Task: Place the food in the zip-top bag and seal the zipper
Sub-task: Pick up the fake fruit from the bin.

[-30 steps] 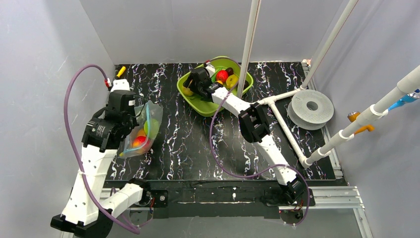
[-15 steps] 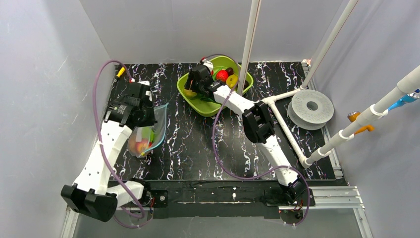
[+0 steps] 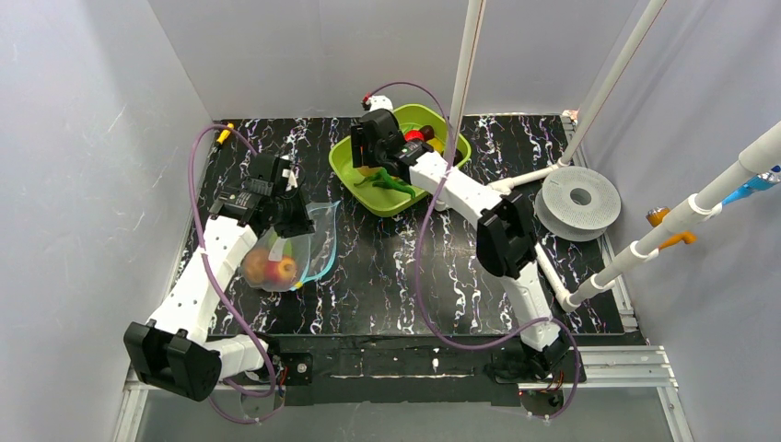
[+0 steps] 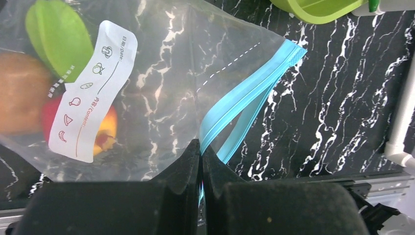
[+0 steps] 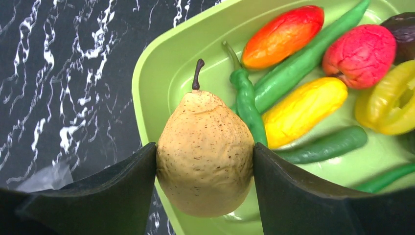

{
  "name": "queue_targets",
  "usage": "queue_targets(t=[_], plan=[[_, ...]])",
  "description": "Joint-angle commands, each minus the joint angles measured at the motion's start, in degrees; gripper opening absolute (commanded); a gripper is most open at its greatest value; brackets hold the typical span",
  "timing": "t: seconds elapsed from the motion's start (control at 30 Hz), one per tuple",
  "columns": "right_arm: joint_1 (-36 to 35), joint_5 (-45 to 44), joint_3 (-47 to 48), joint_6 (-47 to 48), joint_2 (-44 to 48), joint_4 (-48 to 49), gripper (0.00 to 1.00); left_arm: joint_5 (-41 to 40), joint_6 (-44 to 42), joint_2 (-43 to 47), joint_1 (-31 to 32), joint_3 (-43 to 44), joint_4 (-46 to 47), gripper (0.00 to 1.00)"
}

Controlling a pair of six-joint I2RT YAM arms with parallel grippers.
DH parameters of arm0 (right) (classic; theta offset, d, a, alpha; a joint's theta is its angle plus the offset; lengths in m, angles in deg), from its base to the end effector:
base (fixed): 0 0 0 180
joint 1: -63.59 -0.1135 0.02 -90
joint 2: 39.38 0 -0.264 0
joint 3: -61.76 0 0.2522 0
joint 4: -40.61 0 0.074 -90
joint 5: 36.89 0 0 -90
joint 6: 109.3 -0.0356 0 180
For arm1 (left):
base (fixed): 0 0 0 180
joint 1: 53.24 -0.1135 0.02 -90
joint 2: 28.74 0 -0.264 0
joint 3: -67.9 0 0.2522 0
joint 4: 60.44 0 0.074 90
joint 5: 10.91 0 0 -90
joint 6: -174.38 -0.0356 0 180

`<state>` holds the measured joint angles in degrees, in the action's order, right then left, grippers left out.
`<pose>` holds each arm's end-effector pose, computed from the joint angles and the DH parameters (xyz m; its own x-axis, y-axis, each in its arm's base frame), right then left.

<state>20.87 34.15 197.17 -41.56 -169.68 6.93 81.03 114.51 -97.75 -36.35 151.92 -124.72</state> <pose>0.4020 0.3555 0.2858 -0.4888 0.0363 -0.8716 -0.2667 0.9451 0.1889 0.2298 -0.0710 0.3423 -0.7835 -0.2864 -0.5515 -0.0946 0.9321 -0.3497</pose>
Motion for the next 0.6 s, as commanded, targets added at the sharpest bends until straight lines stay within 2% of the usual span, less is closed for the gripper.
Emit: queue_targets(t=[0.0, 0.43, 0.57], plan=[[-1.63, -0.31, -5.42, 4.41, 9.40, -1.65, 0.21, 3.47, 3.95, 1.21, 0.05, -1.13, 2.47, 0.00], [-7.54, 5.78, -20.14, 4.32, 30.15, -6.90, 0.19, 3.87, 5.89, 1.74, -0.70, 1.78, 5.20, 0.00], [-8.53, 7.04, -23.93, 6.89, 35.60, -5.22, 0.19, 5.97, 6.64, 1.34, -0.92, 2.47, 5.87, 0.00]])
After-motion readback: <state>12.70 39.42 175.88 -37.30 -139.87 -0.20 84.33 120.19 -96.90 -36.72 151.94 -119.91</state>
